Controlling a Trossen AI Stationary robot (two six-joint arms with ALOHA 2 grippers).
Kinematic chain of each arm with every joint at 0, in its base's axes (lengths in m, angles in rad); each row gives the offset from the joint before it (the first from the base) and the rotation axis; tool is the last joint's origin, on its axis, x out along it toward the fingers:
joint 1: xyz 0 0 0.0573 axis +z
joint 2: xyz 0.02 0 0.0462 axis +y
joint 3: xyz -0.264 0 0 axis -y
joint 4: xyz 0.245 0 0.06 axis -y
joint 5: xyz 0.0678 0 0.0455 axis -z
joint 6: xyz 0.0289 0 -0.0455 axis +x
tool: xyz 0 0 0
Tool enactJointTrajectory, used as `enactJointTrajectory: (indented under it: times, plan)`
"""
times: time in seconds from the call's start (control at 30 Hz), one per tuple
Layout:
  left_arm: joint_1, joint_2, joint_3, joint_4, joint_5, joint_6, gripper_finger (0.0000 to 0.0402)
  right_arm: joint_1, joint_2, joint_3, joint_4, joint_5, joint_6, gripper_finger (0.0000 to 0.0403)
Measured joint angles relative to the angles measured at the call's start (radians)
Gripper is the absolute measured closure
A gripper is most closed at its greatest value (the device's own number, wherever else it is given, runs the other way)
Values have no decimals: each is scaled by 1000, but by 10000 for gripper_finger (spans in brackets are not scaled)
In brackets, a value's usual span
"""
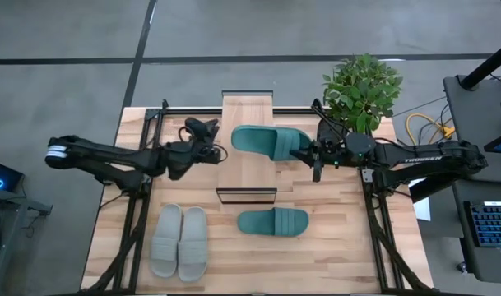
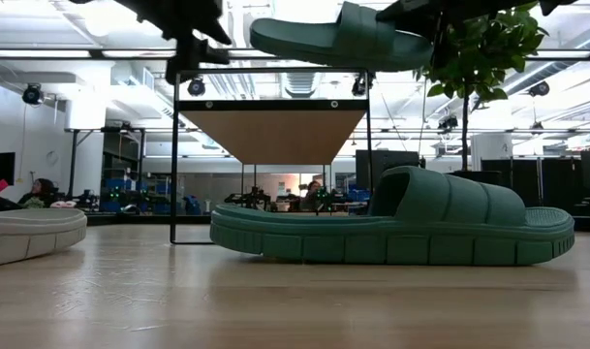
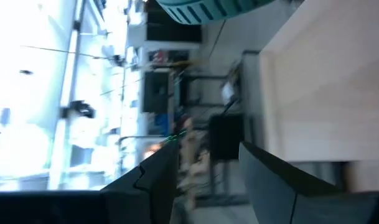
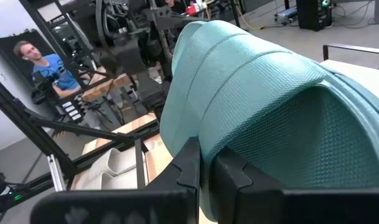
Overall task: Pick and place slides into the shelf
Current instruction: Put the top green slide on the shelf
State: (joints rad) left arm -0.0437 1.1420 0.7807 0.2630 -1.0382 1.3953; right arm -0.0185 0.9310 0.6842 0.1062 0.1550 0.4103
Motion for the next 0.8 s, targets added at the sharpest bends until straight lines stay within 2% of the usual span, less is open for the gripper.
enactJointTrajectory:
  times: [0.2, 0.4, 0.5, 0.6, 0.8]
  plan:
    - [-4, 118, 0, 195, -21, 252, 246, 0, -1, 0, -4, 2, -5, 391]
    - [-4, 144, -1, 249, 12, 222, 246, 0, -5, -1, -34, 3, -14, 391]
    - [2, 95, -3, 248, 61, 86, 246, 0, -12, -2, -42, 3, -22, 391]
    - [6, 6, -1, 201, 156, -129, 246, 0, -16, -2, -50, 4, -53, 391]
    - [47, -207, 8, -123, 427, -690, 246, 0, -22, -2, -41, 16, -146, 391]
